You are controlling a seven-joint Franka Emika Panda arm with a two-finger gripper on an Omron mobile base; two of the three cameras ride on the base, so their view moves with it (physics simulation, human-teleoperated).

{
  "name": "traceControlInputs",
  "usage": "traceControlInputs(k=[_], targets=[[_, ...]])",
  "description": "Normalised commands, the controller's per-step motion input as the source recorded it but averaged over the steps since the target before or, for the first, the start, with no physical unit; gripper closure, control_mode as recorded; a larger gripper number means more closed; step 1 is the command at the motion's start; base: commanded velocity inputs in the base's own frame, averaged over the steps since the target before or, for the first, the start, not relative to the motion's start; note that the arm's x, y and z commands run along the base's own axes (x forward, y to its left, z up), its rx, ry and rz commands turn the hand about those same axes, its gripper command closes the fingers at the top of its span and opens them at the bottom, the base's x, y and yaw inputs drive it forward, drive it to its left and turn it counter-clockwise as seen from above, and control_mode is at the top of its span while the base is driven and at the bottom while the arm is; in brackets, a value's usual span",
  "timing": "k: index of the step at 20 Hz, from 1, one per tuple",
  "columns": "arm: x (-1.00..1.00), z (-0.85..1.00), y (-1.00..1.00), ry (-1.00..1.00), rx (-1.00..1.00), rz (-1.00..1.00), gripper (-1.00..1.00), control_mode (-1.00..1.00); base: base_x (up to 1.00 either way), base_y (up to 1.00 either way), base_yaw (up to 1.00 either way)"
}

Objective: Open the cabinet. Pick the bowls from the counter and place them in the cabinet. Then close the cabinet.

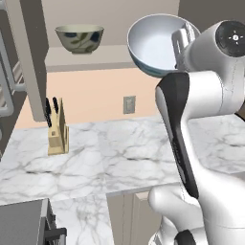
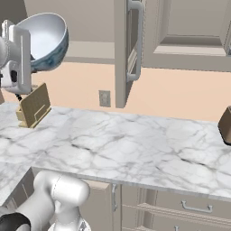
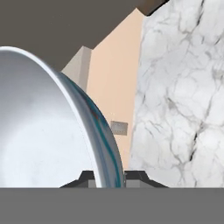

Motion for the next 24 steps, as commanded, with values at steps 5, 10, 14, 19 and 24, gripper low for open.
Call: traceControlInputs(k=[5,10,14,19,24], targets=[[0.21,0.16,0.28,-0.14,-0.05,-0.02,1.0,-1.0,0.0,0.0,0.0],[0.42,0.03,0.23,-0.08,0.0,0.0,1.0,-1.0,0.0,0.0,0.0],[0.48,0.05,0.02,-0.02,0.0,0.0,1.0,-1.0,0.0,0.0,0.0],[0.49,0.15,0.0,0.09,0.0,0.0,1.0,-1.0,0.0,0.0,0.0],[0.58,0.03,0.0,0.05,0.0,0.0,1.0,-1.0,0.0,0.0,0.0]])
